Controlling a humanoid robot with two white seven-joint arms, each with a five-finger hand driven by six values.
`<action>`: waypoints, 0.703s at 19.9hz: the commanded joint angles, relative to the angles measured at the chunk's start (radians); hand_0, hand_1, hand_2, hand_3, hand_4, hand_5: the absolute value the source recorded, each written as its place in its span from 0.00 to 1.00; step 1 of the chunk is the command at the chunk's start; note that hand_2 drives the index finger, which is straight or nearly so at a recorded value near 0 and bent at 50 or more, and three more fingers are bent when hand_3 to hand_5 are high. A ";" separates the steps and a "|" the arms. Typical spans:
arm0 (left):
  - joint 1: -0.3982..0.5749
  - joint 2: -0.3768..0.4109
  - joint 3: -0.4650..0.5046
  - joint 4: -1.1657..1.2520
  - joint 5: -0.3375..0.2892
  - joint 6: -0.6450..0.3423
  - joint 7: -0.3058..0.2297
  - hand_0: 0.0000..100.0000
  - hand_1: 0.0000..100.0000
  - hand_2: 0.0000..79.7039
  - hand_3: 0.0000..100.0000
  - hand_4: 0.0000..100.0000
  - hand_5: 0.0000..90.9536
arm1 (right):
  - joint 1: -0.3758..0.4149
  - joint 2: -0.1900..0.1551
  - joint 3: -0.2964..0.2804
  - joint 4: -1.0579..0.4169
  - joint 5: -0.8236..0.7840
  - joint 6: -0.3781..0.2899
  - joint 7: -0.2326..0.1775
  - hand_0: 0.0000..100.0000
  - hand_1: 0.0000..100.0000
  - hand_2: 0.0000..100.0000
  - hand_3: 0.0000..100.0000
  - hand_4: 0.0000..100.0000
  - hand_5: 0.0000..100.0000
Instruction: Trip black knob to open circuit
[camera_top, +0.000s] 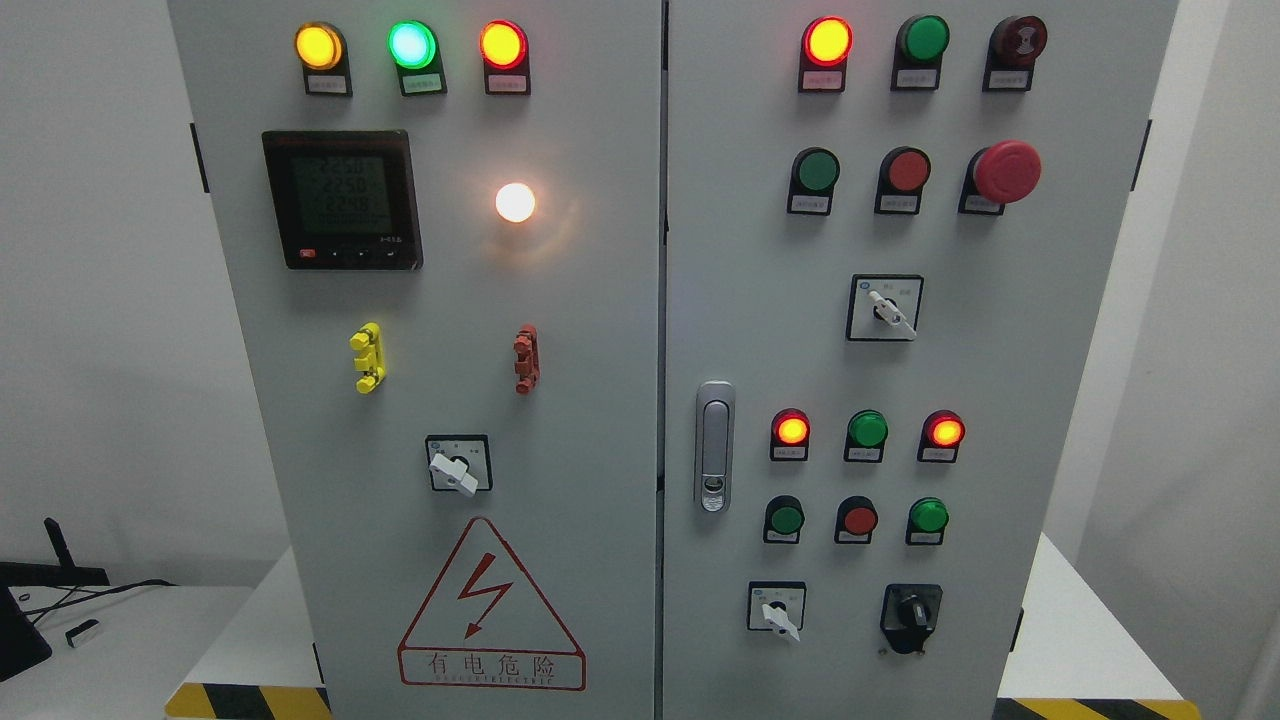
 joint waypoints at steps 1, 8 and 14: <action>0.000 -0.001 0.000 0.000 -0.031 0.001 0.000 0.12 0.39 0.00 0.00 0.00 0.00 | 0.000 0.000 0.001 -0.001 0.014 -0.004 0.000 0.12 0.31 0.00 0.06 0.02 0.00; 0.000 0.000 0.000 0.000 -0.031 0.001 0.000 0.12 0.39 0.00 0.00 0.00 0.00 | 0.008 0.000 0.001 -0.009 0.014 -0.006 0.000 0.12 0.31 0.00 0.06 0.02 0.00; 0.000 -0.001 0.000 0.000 -0.031 0.001 0.000 0.12 0.39 0.00 0.00 0.00 0.00 | 0.156 -0.003 0.002 -0.272 0.017 0.011 0.007 0.12 0.31 0.00 0.07 0.02 0.00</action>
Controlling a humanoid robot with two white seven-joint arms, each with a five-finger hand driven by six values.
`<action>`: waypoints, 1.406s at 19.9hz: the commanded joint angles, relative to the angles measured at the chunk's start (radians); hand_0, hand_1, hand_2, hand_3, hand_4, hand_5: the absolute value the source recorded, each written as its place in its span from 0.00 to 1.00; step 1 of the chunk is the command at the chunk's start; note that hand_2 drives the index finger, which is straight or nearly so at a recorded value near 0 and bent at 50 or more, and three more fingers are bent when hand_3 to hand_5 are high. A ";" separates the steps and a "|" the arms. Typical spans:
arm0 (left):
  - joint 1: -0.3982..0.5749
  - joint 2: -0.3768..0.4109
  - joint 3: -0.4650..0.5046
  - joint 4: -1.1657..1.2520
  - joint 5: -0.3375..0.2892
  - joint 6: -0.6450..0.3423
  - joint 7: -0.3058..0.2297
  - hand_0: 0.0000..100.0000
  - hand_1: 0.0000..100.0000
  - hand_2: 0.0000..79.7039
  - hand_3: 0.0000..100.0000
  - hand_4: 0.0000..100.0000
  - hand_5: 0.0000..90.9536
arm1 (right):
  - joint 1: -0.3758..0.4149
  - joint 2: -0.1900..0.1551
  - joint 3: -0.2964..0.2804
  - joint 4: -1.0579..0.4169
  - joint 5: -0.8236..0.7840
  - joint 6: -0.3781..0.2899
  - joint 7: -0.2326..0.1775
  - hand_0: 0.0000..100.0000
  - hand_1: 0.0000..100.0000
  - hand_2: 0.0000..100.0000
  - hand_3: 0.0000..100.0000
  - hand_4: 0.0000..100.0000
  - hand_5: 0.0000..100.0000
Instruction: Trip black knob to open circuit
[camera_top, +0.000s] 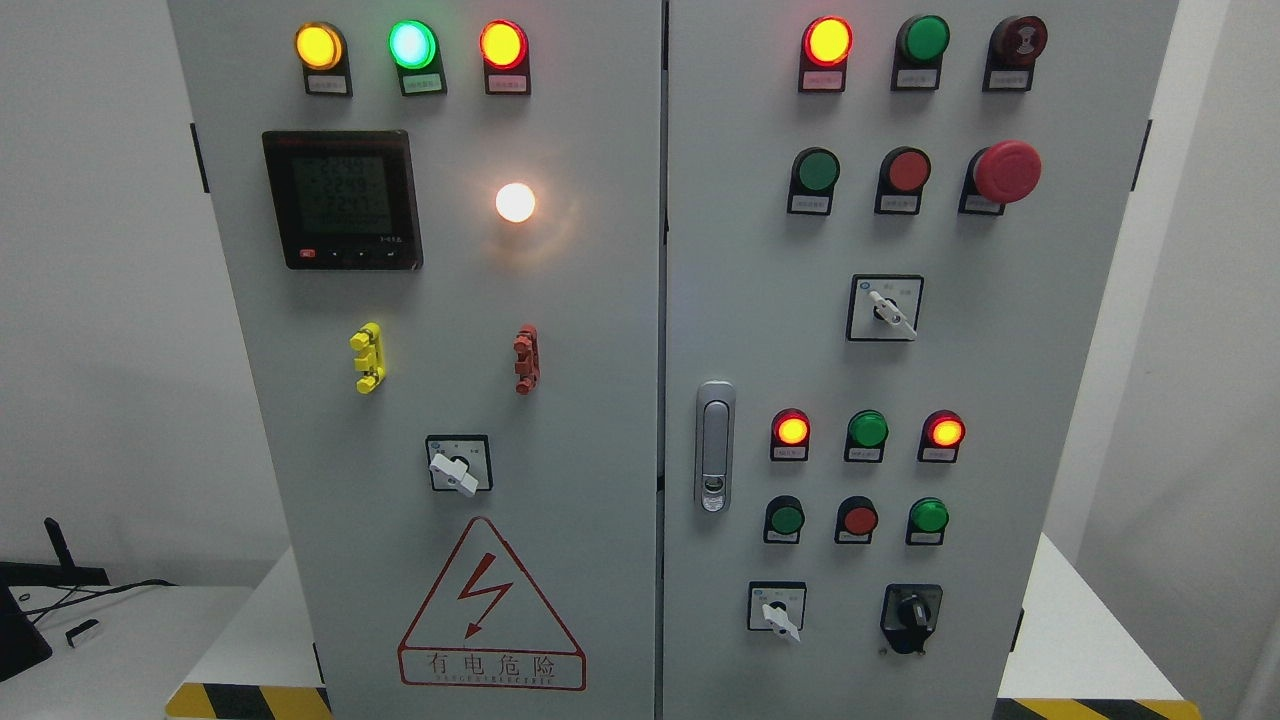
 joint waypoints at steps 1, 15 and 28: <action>0.000 0.000 0.000 0.000 -0.031 0.001 0.001 0.12 0.39 0.00 0.00 0.00 0.00 | 0.145 -0.003 0.005 -0.289 0.017 0.011 0.027 0.12 0.31 0.00 0.07 0.03 0.00; 0.000 0.000 0.000 0.000 -0.031 0.001 0.001 0.12 0.39 0.00 0.00 0.00 0.00 | 0.684 -0.142 -0.133 -1.298 -0.118 -0.440 0.138 0.12 0.44 0.15 0.44 0.34 0.24; 0.000 0.000 0.000 0.000 -0.031 0.001 0.001 0.12 0.39 0.00 0.00 0.00 0.00 | 0.486 -0.150 -0.309 -1.771 -0.337 -0.106 0.051 0.21 0.63 0.26 1.00 0.96 0.86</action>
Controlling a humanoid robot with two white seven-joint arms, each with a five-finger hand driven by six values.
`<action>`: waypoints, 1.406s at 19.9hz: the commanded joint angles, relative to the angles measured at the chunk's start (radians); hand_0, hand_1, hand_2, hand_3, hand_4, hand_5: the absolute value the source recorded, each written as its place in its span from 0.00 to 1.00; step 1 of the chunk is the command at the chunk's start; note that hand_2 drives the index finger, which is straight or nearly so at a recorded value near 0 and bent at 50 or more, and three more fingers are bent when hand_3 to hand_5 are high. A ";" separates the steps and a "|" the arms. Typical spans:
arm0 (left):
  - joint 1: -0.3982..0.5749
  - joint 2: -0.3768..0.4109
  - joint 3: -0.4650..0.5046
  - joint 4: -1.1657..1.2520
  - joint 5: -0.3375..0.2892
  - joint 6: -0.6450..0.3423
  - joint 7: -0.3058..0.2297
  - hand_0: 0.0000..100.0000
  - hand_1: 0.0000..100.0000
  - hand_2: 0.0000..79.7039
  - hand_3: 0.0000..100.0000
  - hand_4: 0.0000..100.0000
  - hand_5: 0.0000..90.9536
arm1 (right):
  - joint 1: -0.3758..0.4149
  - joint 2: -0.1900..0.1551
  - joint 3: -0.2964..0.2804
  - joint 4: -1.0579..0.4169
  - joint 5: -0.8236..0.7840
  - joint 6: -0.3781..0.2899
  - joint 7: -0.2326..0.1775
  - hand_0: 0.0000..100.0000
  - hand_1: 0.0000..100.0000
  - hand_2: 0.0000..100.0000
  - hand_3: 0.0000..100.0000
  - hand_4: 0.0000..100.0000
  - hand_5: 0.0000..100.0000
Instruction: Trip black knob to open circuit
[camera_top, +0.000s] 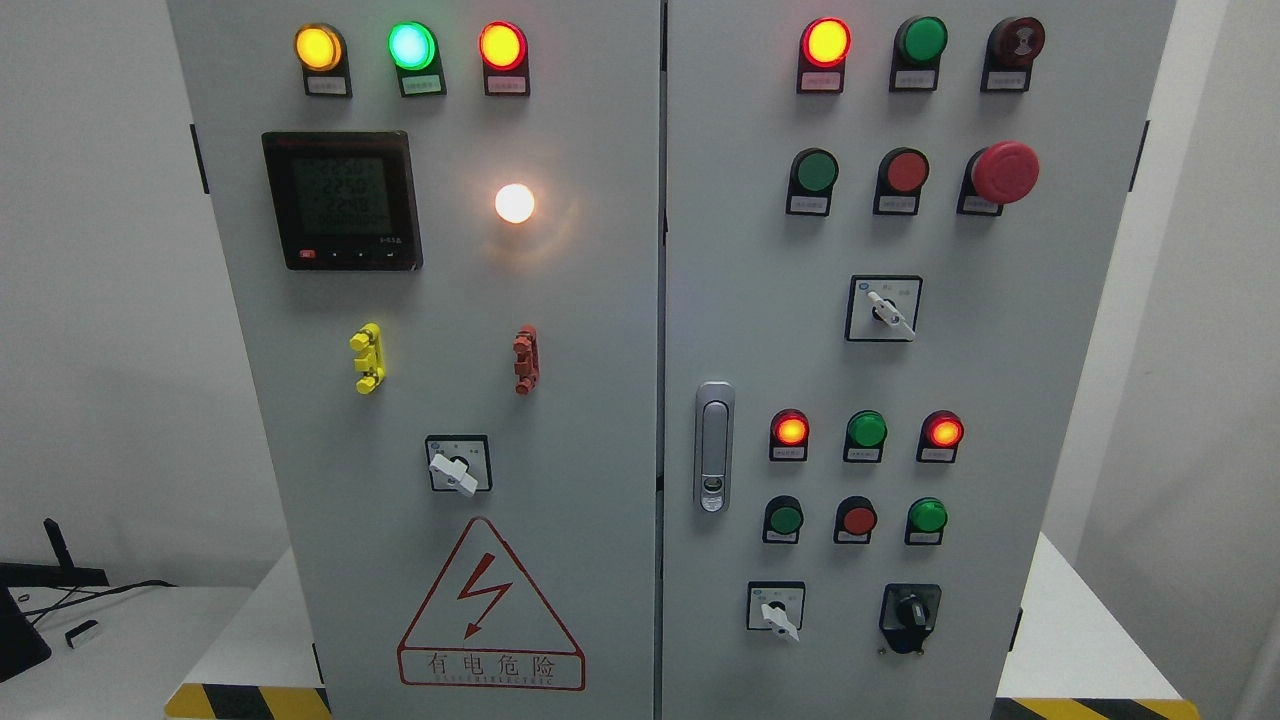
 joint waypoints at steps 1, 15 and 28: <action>0.000 0.000 0.000 0.000 -0.031 0.001 0.001 0.12 0.39 0.00 0.00 0.00 0.00 | -0.135 -0.036 -0.115 -0.426 -0.052 0.091 -0.047 0.22 0.66 0.26 1.00 0.99 0.88; 0.000 0.000 0.000 0.000 -0.031 0.001 0.001 0.12 0.39 0.00 0.00 0.00 0.00 | -0.640 -0.077 -0.148 -0.409 -0.024 0.413 -0.118 0.45 0.60 0.28 1.00 1.00 0.92; 0.000 0.000 0.000 0.000 -0.031 0.001 0.001 0.12 0.39 0.00 0.00 0.00 0.00 | -0.800 -0.099 -0.078 -0.302 0.099 0.423 -0.156 0.43 0.59 0.30 1.00 1.00 0.92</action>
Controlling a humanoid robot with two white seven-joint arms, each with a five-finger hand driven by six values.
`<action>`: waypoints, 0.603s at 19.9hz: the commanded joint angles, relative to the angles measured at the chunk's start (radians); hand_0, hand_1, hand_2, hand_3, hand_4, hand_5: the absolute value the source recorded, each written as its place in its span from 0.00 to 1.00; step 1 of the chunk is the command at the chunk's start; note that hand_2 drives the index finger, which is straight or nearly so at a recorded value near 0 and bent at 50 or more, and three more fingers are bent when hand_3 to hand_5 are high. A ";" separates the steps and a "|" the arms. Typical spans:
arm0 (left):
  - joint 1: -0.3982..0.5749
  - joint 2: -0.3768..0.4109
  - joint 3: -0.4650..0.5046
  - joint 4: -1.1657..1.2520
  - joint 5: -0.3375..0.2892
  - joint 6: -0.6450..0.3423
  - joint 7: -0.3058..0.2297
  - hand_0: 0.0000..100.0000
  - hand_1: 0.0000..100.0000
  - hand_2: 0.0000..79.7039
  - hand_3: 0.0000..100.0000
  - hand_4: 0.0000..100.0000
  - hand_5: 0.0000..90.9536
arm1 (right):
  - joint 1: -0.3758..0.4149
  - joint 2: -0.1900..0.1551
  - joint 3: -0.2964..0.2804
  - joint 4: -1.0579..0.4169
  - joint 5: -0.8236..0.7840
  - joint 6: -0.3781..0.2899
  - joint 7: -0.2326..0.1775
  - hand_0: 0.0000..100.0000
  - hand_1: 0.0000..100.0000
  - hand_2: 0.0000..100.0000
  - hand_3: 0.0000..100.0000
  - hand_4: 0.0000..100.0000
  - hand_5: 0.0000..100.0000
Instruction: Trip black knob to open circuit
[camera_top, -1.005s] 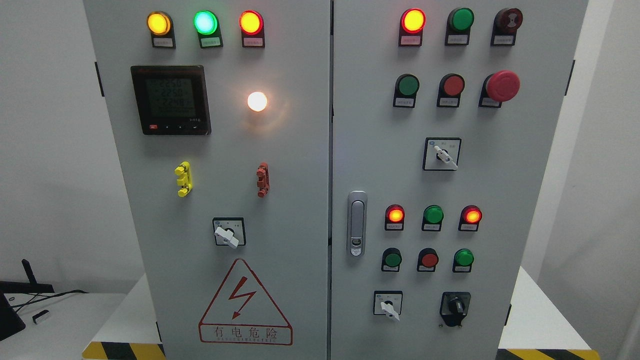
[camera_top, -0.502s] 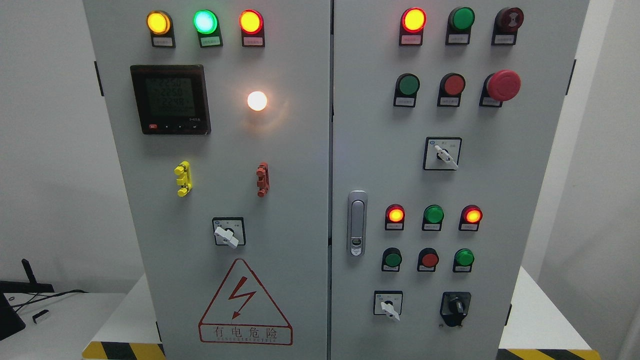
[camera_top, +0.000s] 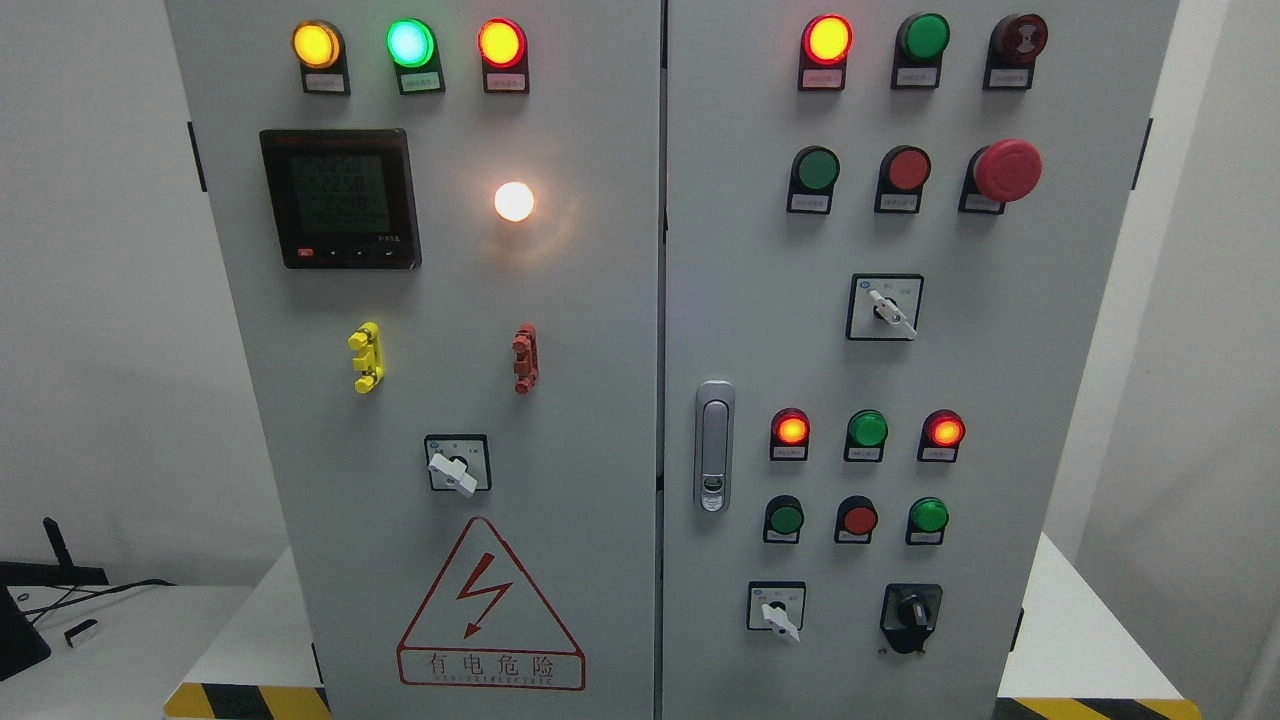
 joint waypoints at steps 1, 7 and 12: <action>0.000 0.000 0.000 0.000 -0.031 0.001 0.001 0.12 0.39 0.00 0.00 0.00 0.00 | -0.090 -0.022 0.050 0.050 0.080 0.001 -0.022 0.41 0.60 0.31 1.00 1.00 0.92; 0.000 0.000 0.000 0.000 -0.031 0.001 0.001 0.12 0.39 0.00 0.00 0.00 0.00 | -0.108 -0.012 0.115 0.086 0.126 0.001 -0.054 0.34 0.61 0.35 1.00 1.00 0.93; 0.000 0.000 0.000 0.000 -0.031 0.001 0.001 0.12 0.39 0.00 0.00 0.00 0.00 | -0.139 -0.009 0.155 0.118 0.127 0.001 -0.077 0.32 0.61 0.36 1.00 1.00 0.93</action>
